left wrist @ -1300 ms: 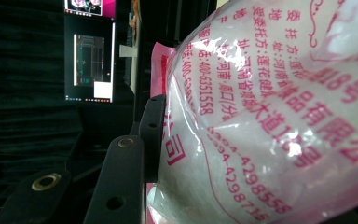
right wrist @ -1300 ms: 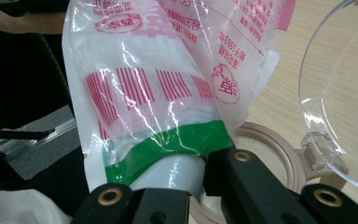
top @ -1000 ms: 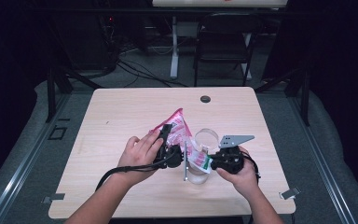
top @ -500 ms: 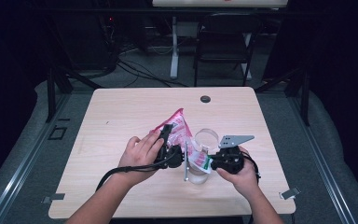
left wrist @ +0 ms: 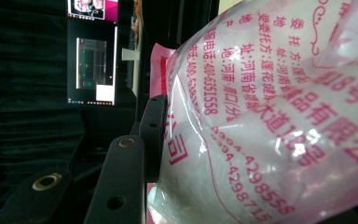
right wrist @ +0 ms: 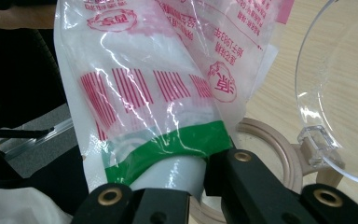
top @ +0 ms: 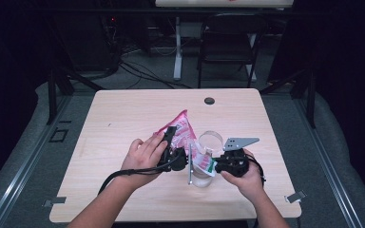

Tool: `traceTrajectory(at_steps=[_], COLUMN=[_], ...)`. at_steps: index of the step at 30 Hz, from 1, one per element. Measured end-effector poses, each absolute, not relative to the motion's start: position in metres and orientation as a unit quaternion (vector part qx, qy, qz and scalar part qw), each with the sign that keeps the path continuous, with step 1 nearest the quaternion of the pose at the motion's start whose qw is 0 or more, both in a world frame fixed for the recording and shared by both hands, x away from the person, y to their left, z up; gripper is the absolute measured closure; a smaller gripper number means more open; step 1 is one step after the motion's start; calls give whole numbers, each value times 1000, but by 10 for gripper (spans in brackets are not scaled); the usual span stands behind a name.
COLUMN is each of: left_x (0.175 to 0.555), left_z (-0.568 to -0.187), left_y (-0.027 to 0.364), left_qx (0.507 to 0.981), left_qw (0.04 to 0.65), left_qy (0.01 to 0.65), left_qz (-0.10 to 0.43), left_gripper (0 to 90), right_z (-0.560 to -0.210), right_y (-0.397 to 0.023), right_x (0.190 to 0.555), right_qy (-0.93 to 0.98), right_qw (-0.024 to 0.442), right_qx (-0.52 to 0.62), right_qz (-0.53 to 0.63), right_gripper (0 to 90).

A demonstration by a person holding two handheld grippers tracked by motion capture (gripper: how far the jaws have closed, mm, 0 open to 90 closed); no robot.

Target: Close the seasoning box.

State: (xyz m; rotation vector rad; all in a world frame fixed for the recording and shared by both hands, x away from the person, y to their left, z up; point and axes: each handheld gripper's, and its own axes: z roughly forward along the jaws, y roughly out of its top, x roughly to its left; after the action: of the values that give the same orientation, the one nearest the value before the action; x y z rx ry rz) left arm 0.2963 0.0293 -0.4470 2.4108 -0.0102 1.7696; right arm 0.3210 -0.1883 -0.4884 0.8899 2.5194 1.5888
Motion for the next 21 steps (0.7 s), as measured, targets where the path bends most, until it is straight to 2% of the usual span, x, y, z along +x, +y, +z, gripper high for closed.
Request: traceTrajectory(at_steps=[21], left_x=[296], left_z=[-446], left_y=[28], left_qx=[802], left_qw=[77], left_qy=[-6], left_qz=[593], left_gripper=[652], right_z=[-489], right_y=[-188], right_x=[321], right_qy=[810], right_qw=[17], right_qx=[287], right_qz=[511], right_gripper=[900])
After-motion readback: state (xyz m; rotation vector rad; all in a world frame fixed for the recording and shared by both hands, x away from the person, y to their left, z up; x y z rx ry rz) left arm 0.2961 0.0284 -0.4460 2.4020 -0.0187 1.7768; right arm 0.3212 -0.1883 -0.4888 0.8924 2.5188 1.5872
